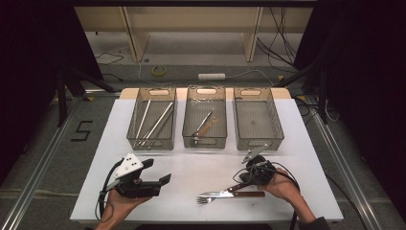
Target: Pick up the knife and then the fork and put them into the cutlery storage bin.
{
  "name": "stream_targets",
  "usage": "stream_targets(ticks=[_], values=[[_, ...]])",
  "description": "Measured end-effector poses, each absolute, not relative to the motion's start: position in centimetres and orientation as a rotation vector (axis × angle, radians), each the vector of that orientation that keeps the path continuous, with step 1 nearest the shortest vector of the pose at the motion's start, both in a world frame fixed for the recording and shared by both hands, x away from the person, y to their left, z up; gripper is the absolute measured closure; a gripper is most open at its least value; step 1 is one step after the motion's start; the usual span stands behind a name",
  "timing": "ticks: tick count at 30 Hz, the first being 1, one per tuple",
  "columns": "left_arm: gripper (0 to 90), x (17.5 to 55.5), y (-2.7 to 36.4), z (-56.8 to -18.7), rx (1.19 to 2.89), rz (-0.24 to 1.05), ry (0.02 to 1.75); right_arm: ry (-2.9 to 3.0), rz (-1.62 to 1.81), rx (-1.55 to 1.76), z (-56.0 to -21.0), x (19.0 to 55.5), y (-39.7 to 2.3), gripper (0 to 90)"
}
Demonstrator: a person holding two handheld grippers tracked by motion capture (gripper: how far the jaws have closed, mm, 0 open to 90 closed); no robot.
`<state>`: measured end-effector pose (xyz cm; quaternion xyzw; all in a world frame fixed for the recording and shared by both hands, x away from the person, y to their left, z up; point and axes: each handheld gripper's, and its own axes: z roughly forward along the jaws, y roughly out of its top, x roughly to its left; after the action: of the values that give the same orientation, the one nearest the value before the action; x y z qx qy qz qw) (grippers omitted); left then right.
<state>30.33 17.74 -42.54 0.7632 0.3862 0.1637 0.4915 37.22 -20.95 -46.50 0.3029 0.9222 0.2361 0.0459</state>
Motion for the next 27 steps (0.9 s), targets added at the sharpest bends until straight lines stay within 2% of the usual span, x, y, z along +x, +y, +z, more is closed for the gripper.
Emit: stream_targets(ticks=[12, 16, 23, 27], values=[[17.2, 30.3, 17.7, -42.5, 1.854, 0.397, 0.938, 2.822, 0.722, 0.908, -46.4, 36.1, -21.5, 89.0], [17.1, 30.3, 17.7, -42.5, 1.852, 0.397, 0.936, 2.792, 0.754, 0.918, -45.9, 35.9, -21.7, 80.1], [17.0, 30.3, 17.7, -42.5, 1.852, 0.399, 0.932, 2.796, 0.861, 0.865, -44.4, 34.7, -21.4, 51.2], [17.0, 30.2, 17.7, -42.5, 1.847, 0.4, 0.93, 2.812, 0.852, 0.797, -43.9, 33.9, -20.8, 39.3]])
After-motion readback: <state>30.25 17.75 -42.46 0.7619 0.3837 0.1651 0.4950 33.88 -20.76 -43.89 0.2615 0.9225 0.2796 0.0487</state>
